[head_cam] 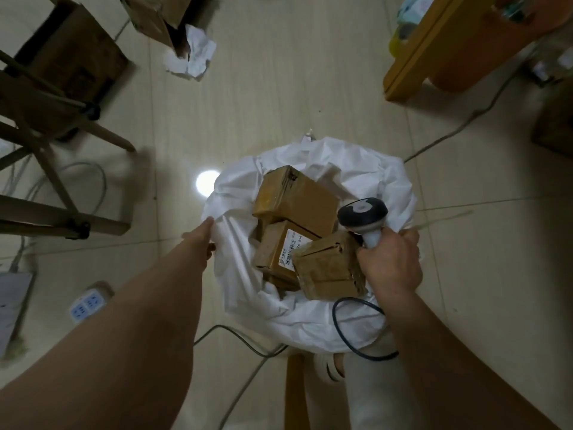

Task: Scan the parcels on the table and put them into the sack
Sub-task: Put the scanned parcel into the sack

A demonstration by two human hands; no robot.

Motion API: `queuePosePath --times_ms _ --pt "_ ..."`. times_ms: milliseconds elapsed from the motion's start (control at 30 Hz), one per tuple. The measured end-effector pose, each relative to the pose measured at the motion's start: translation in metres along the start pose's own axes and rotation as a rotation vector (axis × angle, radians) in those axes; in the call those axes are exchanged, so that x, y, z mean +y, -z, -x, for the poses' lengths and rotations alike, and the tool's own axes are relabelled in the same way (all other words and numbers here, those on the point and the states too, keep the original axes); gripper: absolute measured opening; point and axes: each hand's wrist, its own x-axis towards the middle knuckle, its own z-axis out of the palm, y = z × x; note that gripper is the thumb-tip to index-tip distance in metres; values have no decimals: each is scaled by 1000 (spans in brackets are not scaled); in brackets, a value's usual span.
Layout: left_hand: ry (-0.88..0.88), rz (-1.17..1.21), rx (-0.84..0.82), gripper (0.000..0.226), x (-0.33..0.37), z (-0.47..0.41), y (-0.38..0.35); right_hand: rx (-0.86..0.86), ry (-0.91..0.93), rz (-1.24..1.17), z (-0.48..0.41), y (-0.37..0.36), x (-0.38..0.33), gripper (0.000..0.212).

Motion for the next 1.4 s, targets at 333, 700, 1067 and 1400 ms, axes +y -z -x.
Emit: queuePosePath --times_ms 333,700,1067,1400 --pt "-240 117 -212 32 40 36 -9 -3 -32 -172 -7 10 11 35" --pt "-627 -55 -95 41 111 129 7 148 -78 -490 -1 98 20 27" --pt "-885 -75 -61 50 143 244 41 287 -70 -707 40 185 10 41" --pt "-861 -175 -60 42 108 270 49 214 -150 -515 63 164 50 30"
